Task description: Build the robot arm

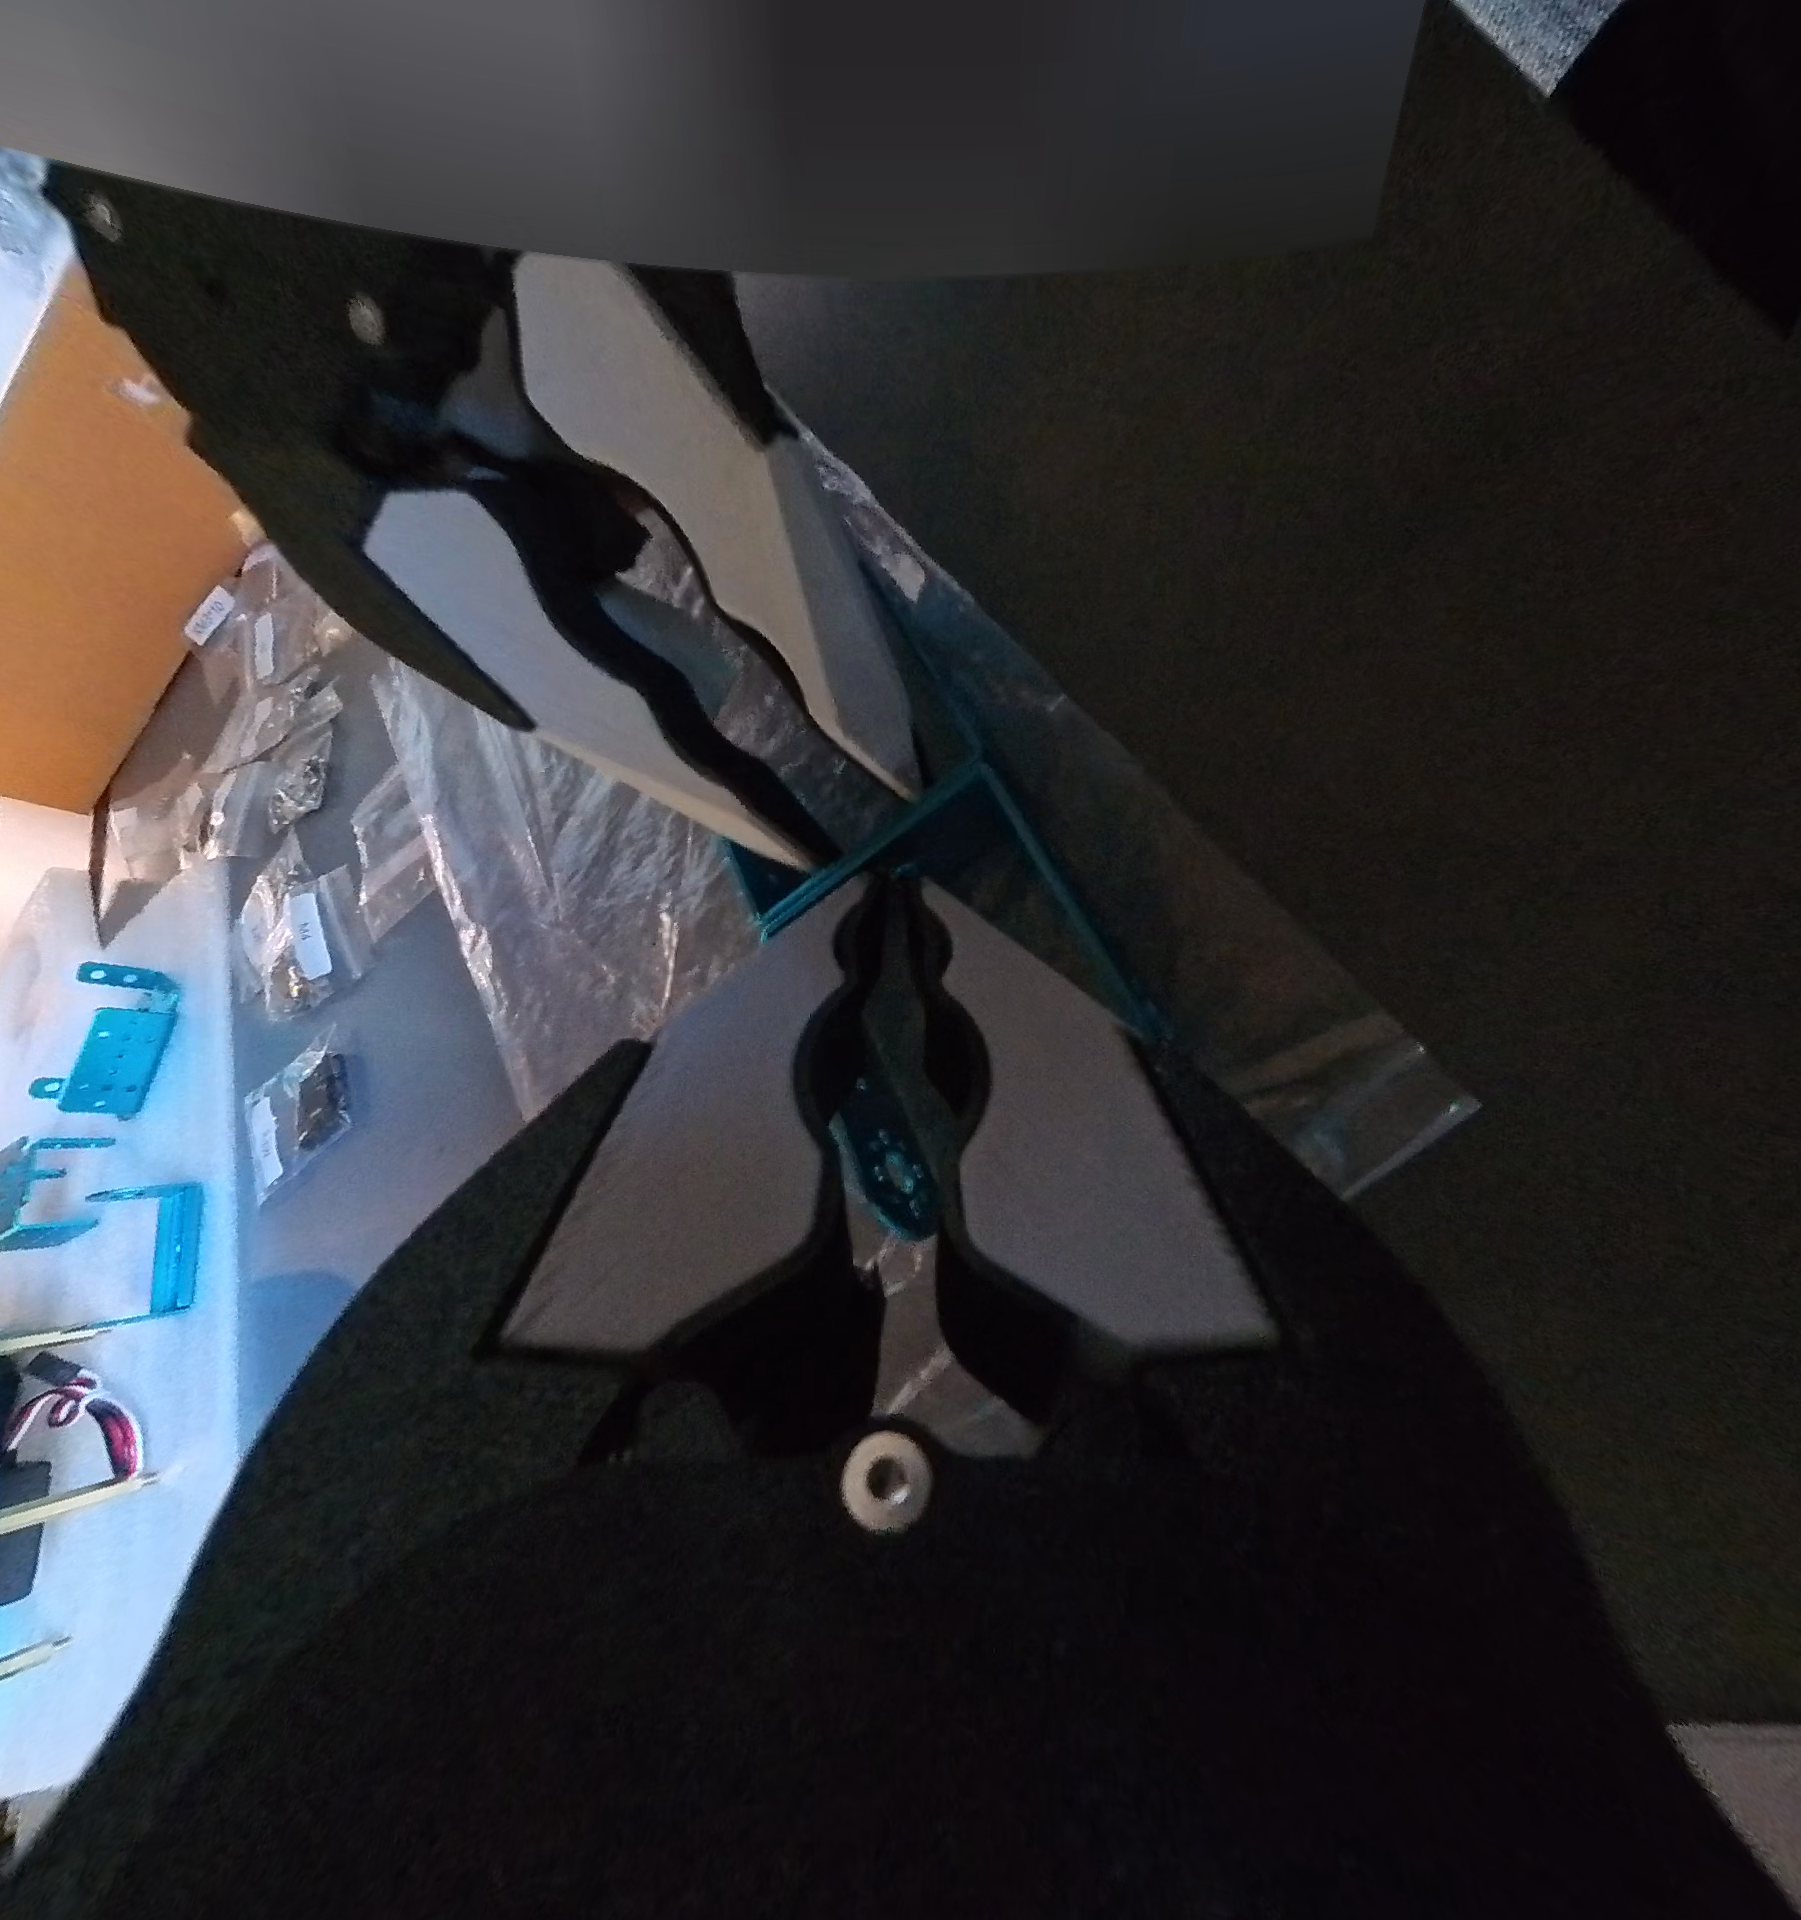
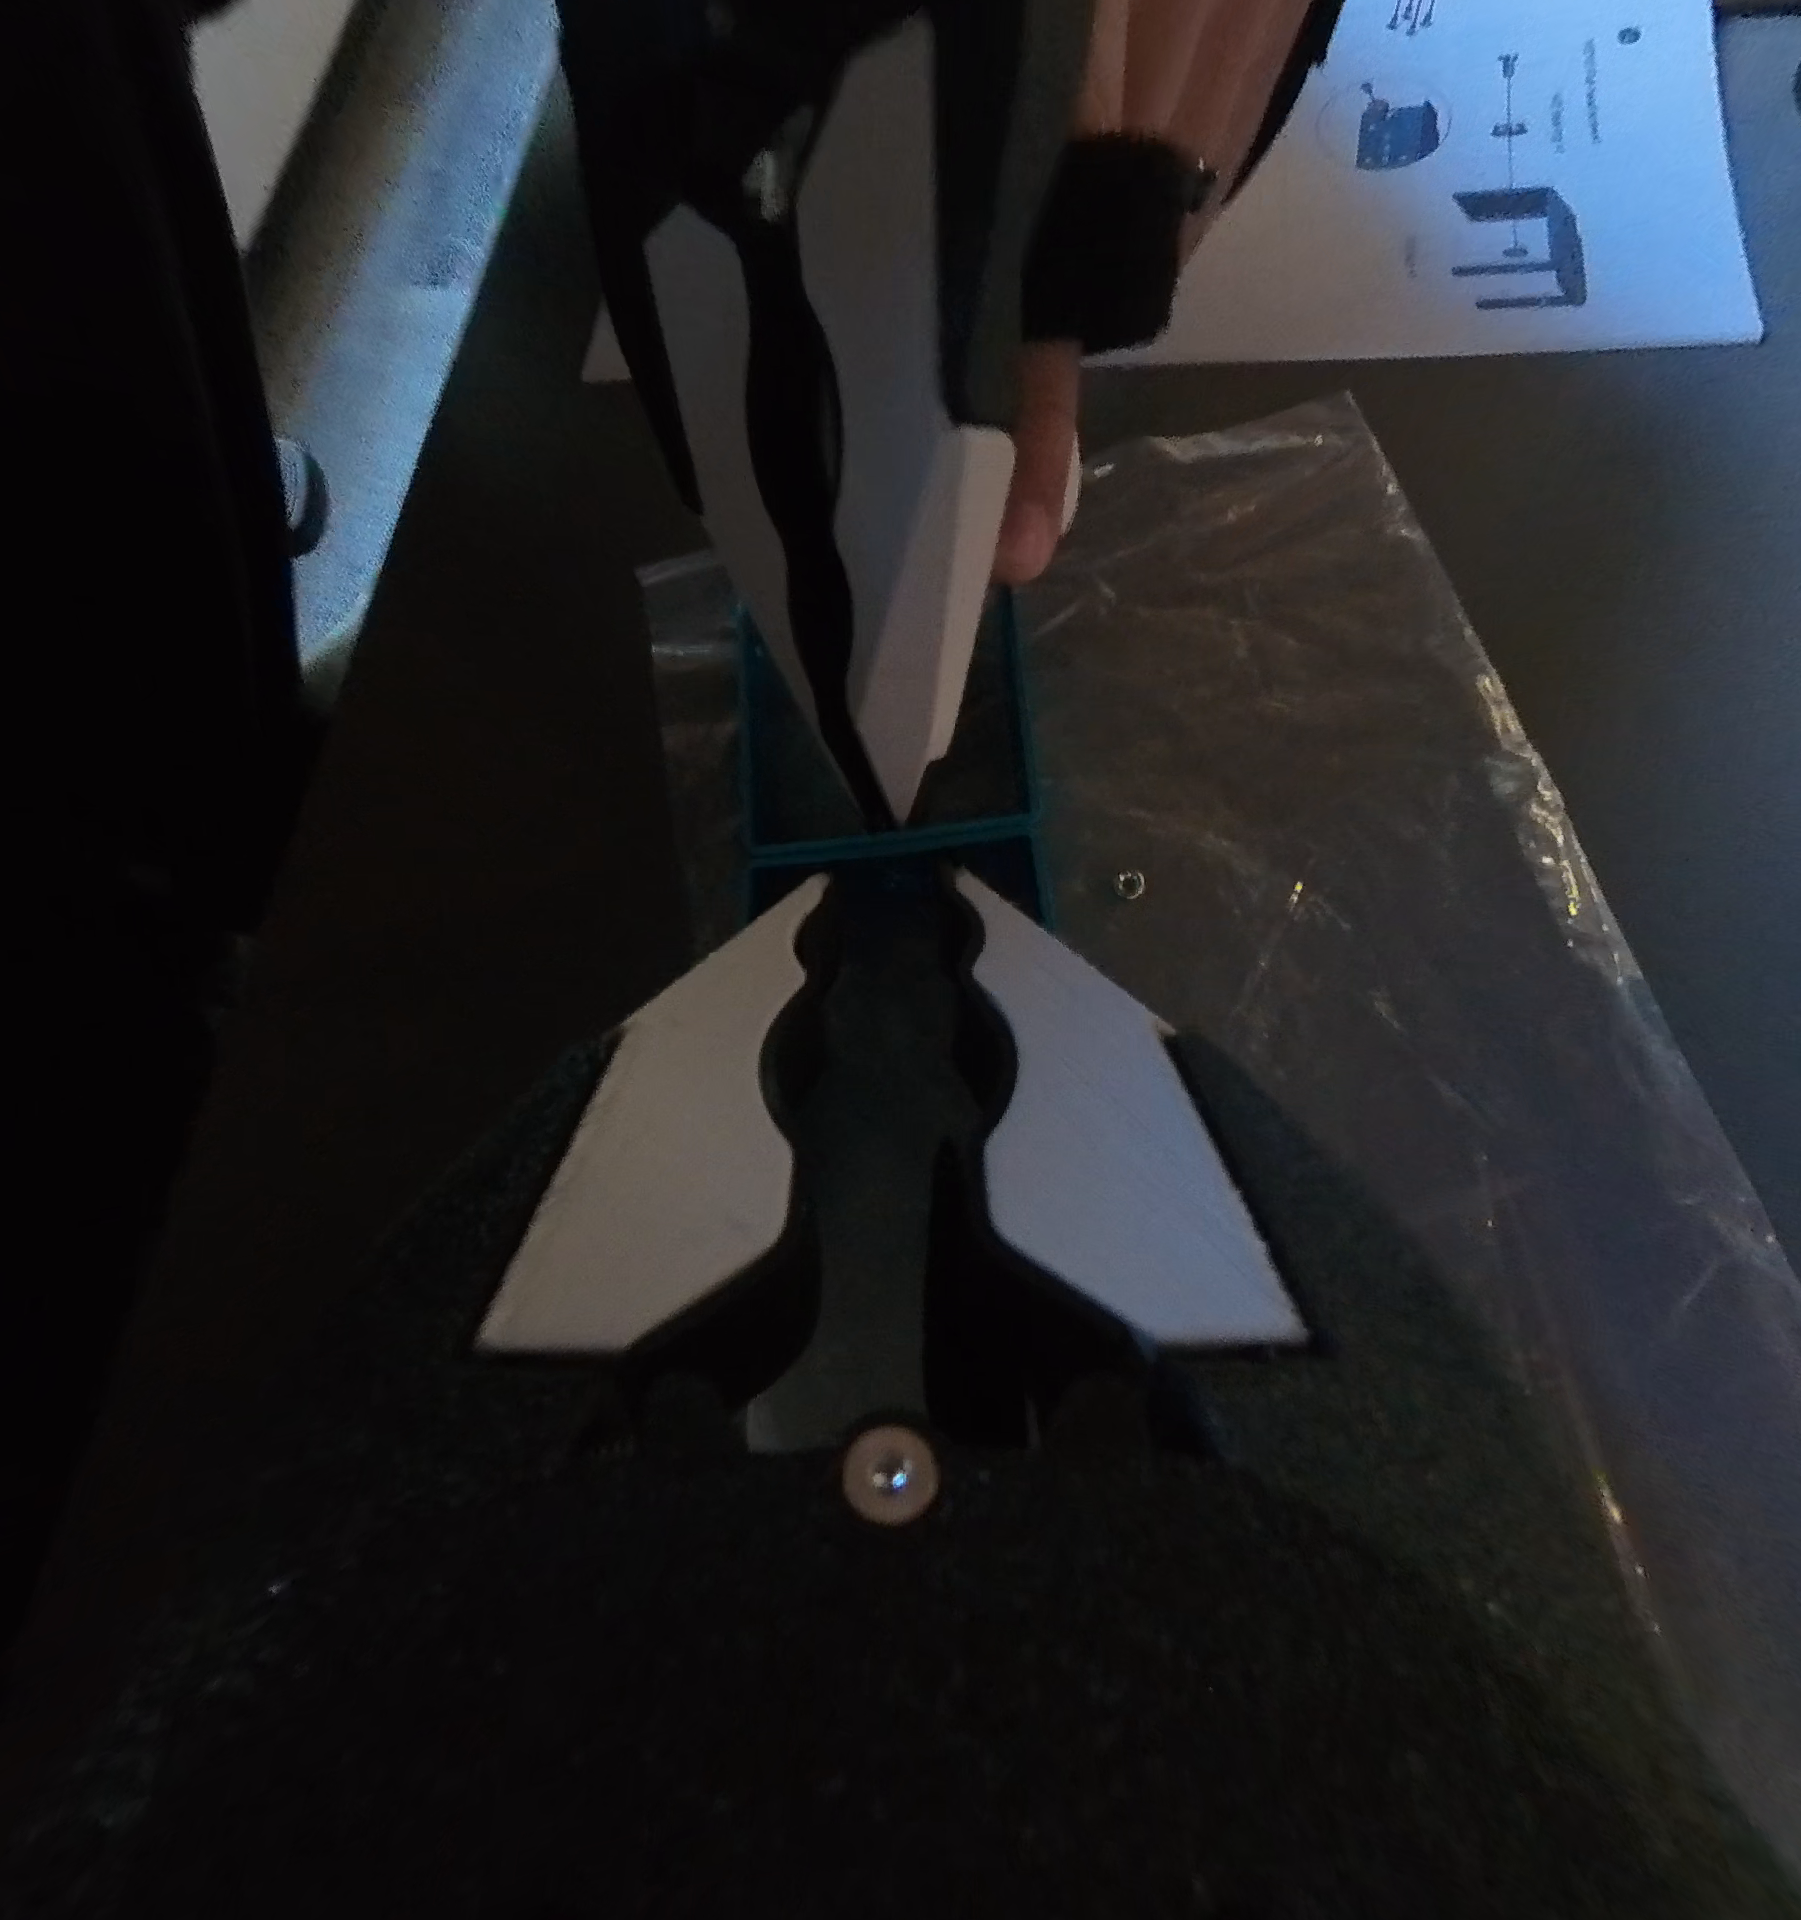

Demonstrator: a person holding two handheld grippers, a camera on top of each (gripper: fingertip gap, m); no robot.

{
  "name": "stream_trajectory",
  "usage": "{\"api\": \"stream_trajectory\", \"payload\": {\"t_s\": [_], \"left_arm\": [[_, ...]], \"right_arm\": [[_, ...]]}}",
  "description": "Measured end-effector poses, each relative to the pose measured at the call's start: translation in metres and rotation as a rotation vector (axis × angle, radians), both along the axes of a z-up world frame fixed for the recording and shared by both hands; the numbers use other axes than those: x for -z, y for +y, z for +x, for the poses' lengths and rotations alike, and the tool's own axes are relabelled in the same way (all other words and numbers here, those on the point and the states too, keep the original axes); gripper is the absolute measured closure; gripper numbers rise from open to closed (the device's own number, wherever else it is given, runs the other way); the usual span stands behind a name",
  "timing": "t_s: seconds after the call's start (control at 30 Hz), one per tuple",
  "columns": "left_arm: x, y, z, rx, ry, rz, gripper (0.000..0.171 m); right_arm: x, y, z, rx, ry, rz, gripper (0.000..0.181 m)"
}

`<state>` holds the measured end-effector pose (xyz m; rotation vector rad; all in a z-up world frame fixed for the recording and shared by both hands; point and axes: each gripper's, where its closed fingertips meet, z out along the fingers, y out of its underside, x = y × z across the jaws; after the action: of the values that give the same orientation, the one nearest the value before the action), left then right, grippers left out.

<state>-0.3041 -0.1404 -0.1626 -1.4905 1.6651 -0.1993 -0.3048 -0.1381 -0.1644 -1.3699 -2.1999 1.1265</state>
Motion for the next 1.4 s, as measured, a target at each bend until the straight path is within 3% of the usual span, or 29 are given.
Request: {"api": "stream_trajectory", "payload": {"t_s": [0.17,0.83,1.4], "left_arm": [[0.0002,0.0015,0.0006,0.012,-0.010,-0.007,0.170],[0.0011,0.0032,-0.0003,0.045,0.015,0.030,0.169],[0.0008,0.0025,-0.0002,0.001,0.001,-0.065,0.170]], "right_arm": [[0.0090,0.0033,-0.0007,0.003,-0.003,0.081,0.169],[0.0097,0.0041,-0.0010,-0.001,-0.009,0.078,0.171],[0.0103,0.0037,-0.0015,0.002,-0.020,0.068,0.171]]}}
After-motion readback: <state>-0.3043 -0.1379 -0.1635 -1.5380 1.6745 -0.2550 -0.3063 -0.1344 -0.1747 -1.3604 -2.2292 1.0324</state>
